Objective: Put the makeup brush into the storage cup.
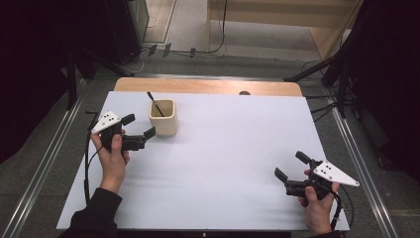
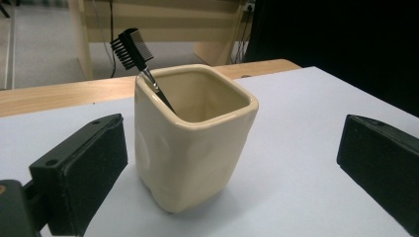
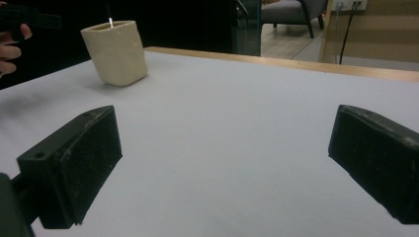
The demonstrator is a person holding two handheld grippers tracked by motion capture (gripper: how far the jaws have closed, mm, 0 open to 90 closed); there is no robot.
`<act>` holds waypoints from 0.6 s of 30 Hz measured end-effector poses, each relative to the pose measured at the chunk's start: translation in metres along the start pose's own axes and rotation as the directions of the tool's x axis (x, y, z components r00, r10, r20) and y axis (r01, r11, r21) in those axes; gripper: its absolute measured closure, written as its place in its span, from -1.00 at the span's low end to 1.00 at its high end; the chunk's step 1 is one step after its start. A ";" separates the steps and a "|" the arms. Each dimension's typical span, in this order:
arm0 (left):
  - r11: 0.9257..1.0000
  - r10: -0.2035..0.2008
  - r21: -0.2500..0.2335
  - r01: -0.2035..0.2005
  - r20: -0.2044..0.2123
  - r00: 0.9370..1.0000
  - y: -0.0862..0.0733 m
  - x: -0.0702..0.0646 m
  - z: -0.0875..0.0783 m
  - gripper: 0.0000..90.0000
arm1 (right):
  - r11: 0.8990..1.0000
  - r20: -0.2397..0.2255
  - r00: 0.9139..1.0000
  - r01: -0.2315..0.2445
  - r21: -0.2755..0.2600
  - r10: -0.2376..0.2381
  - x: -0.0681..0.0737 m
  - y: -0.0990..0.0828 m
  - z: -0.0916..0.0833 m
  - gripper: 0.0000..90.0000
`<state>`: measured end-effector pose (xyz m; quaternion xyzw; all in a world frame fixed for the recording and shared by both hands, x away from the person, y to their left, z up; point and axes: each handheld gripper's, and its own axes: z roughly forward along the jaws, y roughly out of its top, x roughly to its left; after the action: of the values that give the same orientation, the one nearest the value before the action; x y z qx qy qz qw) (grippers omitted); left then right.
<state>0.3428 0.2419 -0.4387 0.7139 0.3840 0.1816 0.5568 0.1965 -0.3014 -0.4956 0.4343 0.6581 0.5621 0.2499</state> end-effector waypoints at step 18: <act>1.000 -0.028 -0.006 0.028 -0.013 1.000 -0.018 -0.003 -0.018 -1.00 | 1.000 0.001 1.000 0.002 0.000 -0.002 0.000 0.000 0.000 -0.99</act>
<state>0.3222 0.2536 -0.4493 0.7056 0.3969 0.1796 0.5588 0.1967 -0.3012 -0.4957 0.4338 0.6584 0.5616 0.2508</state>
